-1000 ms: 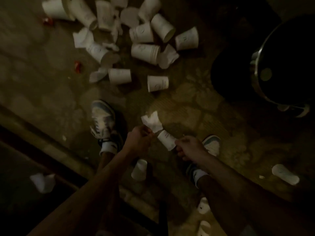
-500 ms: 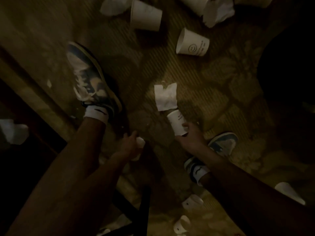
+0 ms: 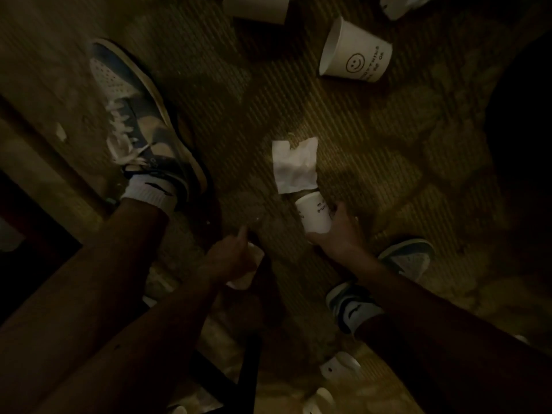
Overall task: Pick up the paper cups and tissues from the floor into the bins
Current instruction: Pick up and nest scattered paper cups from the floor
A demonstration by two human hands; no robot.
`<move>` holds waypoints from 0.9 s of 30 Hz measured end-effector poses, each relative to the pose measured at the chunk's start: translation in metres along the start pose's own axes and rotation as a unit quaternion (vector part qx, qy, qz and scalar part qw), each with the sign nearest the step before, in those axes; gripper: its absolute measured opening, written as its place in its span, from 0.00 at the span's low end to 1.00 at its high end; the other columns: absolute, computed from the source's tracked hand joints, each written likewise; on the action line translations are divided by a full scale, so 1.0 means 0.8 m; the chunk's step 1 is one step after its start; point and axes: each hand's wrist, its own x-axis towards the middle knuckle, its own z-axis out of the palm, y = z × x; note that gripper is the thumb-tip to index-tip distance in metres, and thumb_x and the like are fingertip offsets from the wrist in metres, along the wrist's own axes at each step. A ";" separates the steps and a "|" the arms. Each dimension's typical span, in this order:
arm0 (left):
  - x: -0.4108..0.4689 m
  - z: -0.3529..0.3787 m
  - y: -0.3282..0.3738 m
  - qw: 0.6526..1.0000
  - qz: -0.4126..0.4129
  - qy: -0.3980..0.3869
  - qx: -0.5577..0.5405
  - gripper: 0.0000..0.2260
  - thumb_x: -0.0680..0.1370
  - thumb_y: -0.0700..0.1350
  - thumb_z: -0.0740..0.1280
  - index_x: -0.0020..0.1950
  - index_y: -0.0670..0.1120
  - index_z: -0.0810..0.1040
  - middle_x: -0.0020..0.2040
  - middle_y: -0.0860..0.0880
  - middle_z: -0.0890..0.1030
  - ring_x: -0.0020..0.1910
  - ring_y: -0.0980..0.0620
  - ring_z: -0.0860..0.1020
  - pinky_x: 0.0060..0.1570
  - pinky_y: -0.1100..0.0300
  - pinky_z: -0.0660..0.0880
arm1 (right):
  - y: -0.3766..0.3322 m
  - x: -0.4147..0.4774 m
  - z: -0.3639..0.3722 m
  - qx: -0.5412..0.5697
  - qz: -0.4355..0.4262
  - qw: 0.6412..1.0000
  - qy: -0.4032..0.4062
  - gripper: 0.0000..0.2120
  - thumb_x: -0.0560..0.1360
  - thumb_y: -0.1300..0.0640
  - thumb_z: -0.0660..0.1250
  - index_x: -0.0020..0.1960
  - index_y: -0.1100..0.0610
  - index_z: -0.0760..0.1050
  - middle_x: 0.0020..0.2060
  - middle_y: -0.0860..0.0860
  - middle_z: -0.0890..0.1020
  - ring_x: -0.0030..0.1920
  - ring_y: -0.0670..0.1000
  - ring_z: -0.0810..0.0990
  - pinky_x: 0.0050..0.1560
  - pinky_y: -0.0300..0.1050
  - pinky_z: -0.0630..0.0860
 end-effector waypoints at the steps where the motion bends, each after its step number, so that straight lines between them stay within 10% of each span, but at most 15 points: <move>1: 0.000 -0.005 0.006 0.999 0.003 0.021 -0.034 0.39 0.77 0.51 0.71 0.80 0.44 0.53 0.72 0.39 0.69 0.70 0.40 0.70 0.68 0.49 0.67 | 0.000 0.001 -0.006 0.028 0.004 1.000 -0.010 0.40 0.66 0.53 0.79 0.72 0.59 0.63 0.66 0.57 0.74 0.64 0.57 0.74 0.60 0.57 0.75; 4: 0.003 -0.030 0.029 0.977 0.016 0.092 -0.189 0.35 0.71 0.53 0.77 0.73 0.45 0.68 0.69 0.43 0.73 0.67 0.43 0.72 0.66 0.48 0.71 | 0.001 0.003 -0.030 0.108 0.007 0.994 -0.026 0.32 0.67 0.54 0.78 0.67 0.59 0.69 0.56 0.55 0.77 0.46 0.48 0.77 0.35 0.42 0.74; 10: 0.003 -0.091 0.071 0.902 -0.026 0.095 -0.420 0.21 0.71 0.50 0.77 0.61 0.44 0.80 0.53 0.48 0.81 0.44 0.54 0.78 0.35 0.63 0.74 | -0.023 0.009 -0.088 0.275 0.059 0.960 -0.008 0.20 0.74 0.53 0.69 0.64 0.57 0.73 0.48 0.53 0.81 0.44 0.53 0.80 0.37 0.43 0.74; 15: 0.009 -0.125 0.091 0.816 0.000 0.046 -0.576 0.21 0.77 0.52 0.68 0.68 0.46 0.75 0.62 0.43 0.80 0.61 0.42 0.78 0.62 0.45 0.75 | -0.061 0.027 -0.101 0.359 0.063 0.929 -0.065 0.15 0.70 0.46 0.68 0.50 0.55 0.80 0.41 0.54 0.85 0.44 0.57 0.83 0.43 0.50 0.79; 20: 0.026 -0.130 0.099 0.735 0.049 -0.008 -0.677 0.20 0.82 0.52 0.58 0.69 0.42 0.74 0.64 0.39 0.79 0.65 0.39 0.76 0.68 0.41 0.70 | -0.079 0.048 -0.082 0.382 0.050 0.916 -0.116 0.31 0.62 0.42 0.71 0.60 0.58 0.79 0.51 0.57 0.85 0.53 0.59 0.83 0.60 0.59 0.78; 27: 0.024 -0.135 0.129 0.743 0.019 -0.045 -0.668 0.23 0.79 0.54 0.65 0.68 0.41 0.74 0.62 0.38 0.80 0.62 0.38 0.78 0.66 0.43 0.73 | -0.082 0.059 -0.082 0.416 0.061 0.900 -0.115 0.29 0.64 0.45 0.70 0.61 0.58 0.77 0.53 0.58 0.84 0.52 0.58 0.84 0.44 0.50 0.81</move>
